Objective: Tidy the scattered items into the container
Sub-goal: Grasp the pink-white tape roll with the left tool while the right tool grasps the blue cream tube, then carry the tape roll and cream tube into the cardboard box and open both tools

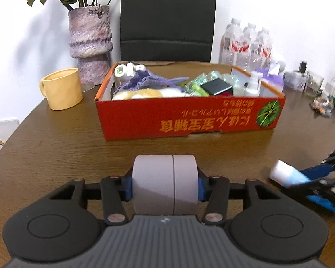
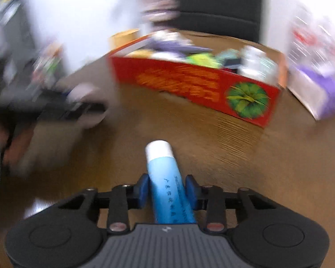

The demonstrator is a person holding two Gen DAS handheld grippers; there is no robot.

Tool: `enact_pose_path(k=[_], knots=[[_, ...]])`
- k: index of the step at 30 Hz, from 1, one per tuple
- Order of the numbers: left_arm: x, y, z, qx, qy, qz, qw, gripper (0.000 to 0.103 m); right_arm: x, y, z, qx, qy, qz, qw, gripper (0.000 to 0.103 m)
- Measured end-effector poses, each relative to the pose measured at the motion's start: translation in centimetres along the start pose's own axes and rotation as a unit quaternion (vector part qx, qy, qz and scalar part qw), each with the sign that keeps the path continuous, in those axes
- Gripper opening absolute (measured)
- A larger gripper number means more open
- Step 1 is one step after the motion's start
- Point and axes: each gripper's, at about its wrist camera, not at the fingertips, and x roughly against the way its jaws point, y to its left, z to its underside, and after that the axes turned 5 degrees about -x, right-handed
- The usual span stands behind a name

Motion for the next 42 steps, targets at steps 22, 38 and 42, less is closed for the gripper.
enact_pose_path(k=[22, 38, 42], knots=[[-6.2, 1.2, -16.9, 0.035, -0.043, 0.044, 0.9975, 0.051, 4.6, 0.0, -20.5, 0.057, -0.254, 0.096, 0.961, 0.03], [-14.3, 1.0, -16.9, 0.057, 0.034, 0.063, 0.9959, 0.051, -9.9, -7.1, -27.8, 0.014, -0.019, 0.006, 1.0, 0.068], [-15.5, -0.2, -18.7, 0.059, 0.044, 0.072, 0.9947, 0.051, -8.1, -9.7, -27.7, -0.046, -0.019, 0.03, 0.998, 0.069]])
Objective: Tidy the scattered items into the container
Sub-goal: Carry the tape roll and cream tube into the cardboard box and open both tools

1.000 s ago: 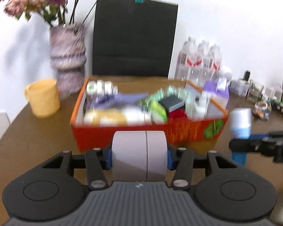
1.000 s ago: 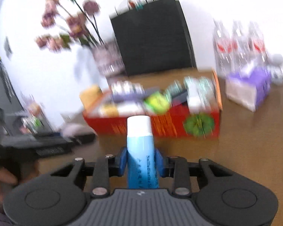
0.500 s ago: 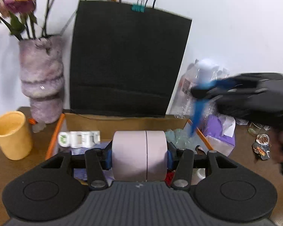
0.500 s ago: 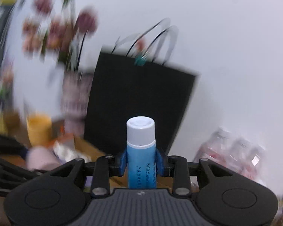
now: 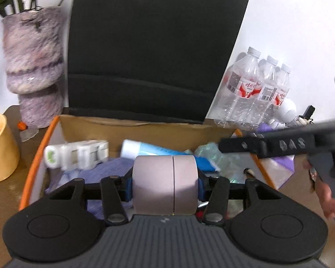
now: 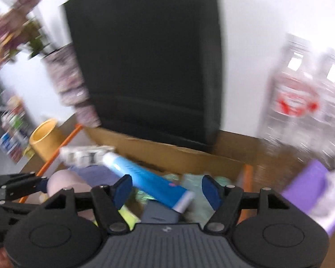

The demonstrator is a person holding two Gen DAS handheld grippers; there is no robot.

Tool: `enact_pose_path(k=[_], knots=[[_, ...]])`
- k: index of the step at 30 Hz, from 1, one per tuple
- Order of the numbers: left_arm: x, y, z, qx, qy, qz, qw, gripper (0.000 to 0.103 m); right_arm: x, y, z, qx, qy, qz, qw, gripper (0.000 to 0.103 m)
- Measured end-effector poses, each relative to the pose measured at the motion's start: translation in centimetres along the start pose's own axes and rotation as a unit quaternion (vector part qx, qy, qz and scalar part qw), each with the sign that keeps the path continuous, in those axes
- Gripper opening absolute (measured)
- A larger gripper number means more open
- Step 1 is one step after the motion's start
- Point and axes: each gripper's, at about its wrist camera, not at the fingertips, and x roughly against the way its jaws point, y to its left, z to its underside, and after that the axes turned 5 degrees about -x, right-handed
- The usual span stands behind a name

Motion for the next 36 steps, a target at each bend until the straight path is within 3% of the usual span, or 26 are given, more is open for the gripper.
enact_pose_path(k=[4, 11, 12, 13, 15, 22, 27, 36], knots=[[-2.3, -1.0, -2.5, 0.004, 0.022, 0.01, 0.9997, 0.051, 1.8, -1.3, 1.3, -0.045, 0.003, -0.001, 0.999, 0.074], [-6.9, -4.0, -5.5, 0.004, 0.062, 0.055, 0.9965, 0.055, 3.3, -1.1, 4.9, -0.027, 0.008, -0.01, 1.0, 0.077], [-7.3, -4.4, -5.6, 0.004, 0.061, 0.049, 0.9969, 0.069, 3.4, -0.8, 5.3, -0.02, 0.008, -0.011, 1.0, 0.077], [-7.6, -4.8, -5.7, 0.004, 0.06, 0.042, 0.9973, 0.09, 3.5, -0.7, 5.7, -0.016, 0.006, -0.011, 1.0, 0.077], [-7.4, -5.0, -6.0, 0.01, 0.053, 0.028, 0.9981, 0.102, 3.6, -0.7, 6.1, -0.014, 0.006, -0.013, 1.0, 0.078], [-3.8, -3.9, -6.3, -0.059, 0.076, -0.026, 0.995, 0.103, 2.7, -0.4, 5.9, -0.053, 0.022, -0.013, 0.998, 0.076], [0.4, -0.7, -5.1, -0.064, 0.077, -0.062, 0.993, 0.103, 2.9, 0.9, 5.6, -0.064, 0.031, 0.011, 0.997, 0.076], [6.5, 1.9, -0.6, -0.074, 0.082, -0.088, 0.9899, 0.103, 5.6, 4.8, 7.2, -0.039, 0.019, 0.037, 0.998, 0.084]])
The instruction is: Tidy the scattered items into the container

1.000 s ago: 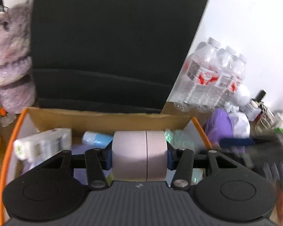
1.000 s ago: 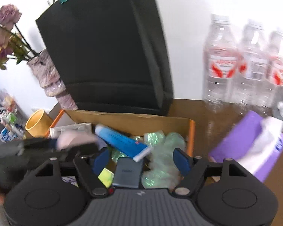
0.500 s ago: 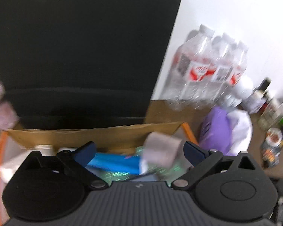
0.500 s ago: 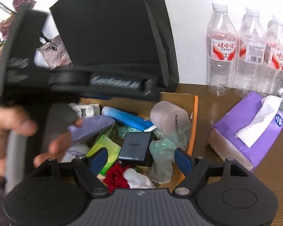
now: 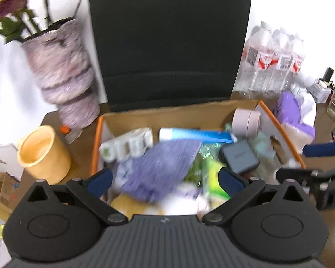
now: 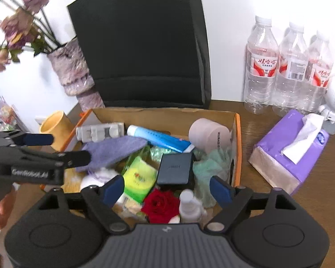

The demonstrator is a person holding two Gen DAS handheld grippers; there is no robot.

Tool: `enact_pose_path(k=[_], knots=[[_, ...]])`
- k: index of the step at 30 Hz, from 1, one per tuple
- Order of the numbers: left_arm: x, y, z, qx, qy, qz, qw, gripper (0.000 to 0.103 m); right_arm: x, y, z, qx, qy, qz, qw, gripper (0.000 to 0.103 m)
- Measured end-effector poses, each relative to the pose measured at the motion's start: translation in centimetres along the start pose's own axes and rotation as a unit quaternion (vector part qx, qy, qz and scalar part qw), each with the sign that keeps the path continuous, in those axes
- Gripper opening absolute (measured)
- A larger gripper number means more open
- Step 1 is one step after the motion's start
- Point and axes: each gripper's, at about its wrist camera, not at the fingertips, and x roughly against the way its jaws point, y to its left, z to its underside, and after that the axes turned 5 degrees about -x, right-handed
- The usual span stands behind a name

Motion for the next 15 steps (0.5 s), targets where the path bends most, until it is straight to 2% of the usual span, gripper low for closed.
enact_pose_path(k=[7, 15], knots=[[3.8, -0.1, 3.7, 0.008, -0.014, 0.002, 0.9999, 0.103, 2.6, 2.4, 2.7, 0.018, 0.008, 0.015, 1.0, 0.085], [7.9, -1.6, 8.8, 0.004, -0.029, 0.011, 0.9995, 0.103, 5.5, 3.8, 8.5, 0.024, 0.01, 0.012, 1.0, 0.088]])
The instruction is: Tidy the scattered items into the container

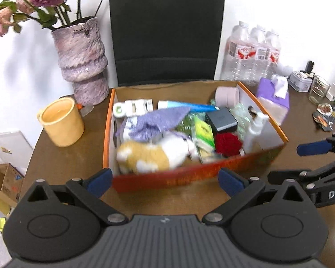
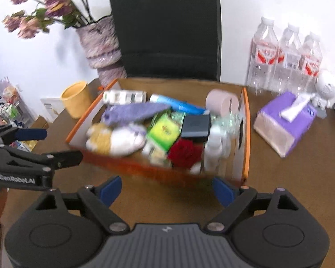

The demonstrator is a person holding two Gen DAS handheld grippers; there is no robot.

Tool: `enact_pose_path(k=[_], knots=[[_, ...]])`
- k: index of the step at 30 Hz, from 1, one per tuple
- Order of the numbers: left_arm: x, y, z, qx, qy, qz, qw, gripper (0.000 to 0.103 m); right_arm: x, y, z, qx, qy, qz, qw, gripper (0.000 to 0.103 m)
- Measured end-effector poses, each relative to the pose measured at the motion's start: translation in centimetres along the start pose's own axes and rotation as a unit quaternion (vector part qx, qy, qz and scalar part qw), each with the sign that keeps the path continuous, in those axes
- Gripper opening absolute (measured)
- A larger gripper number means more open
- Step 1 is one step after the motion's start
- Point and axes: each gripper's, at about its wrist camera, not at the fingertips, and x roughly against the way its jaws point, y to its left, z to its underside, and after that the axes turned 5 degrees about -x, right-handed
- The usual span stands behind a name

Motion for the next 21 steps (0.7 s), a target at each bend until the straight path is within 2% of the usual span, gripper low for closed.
enact_pose_path(k=[4, 10, 15, 18, 21], knots=[[2.1, -0.8, 2.4, 0.007, -0.011, 0.012, 0.9998, 0.103, 0.9, 0.1, 3.1, -0.003, 0.004, 0.004, 1.0, 0.088], [3.9, -2.3, 7.4, 0.018, -0.027, 0.0, 0.9995, 0.103, 2.0, 0.3, 8.1, -0.015, -0.004, -0.011, 1.0, 0.09], [3.2, -3.4, 11.9, 0.038, -0.009, 0.024, 0.9989, 0.103, 2.1, 0.6, 12.6, -0.023, -0.014, -0.011, 1.0, 0.09], [3.3, -3.5, 14.8, 0.057, -0.024, 0.009, 0.9981, 0.103, 2.1, 0.9, 15.3, -0.035, -0.03, -0.003, 0.999, 0.09], [3.4, -3.3, 18.0, 0.064, -0.048, -0.016, 0.9967, 0.103, 2.0, 1.5, 18.2, -0.041, -0.064, 0.024, 0.997, 0.09]])
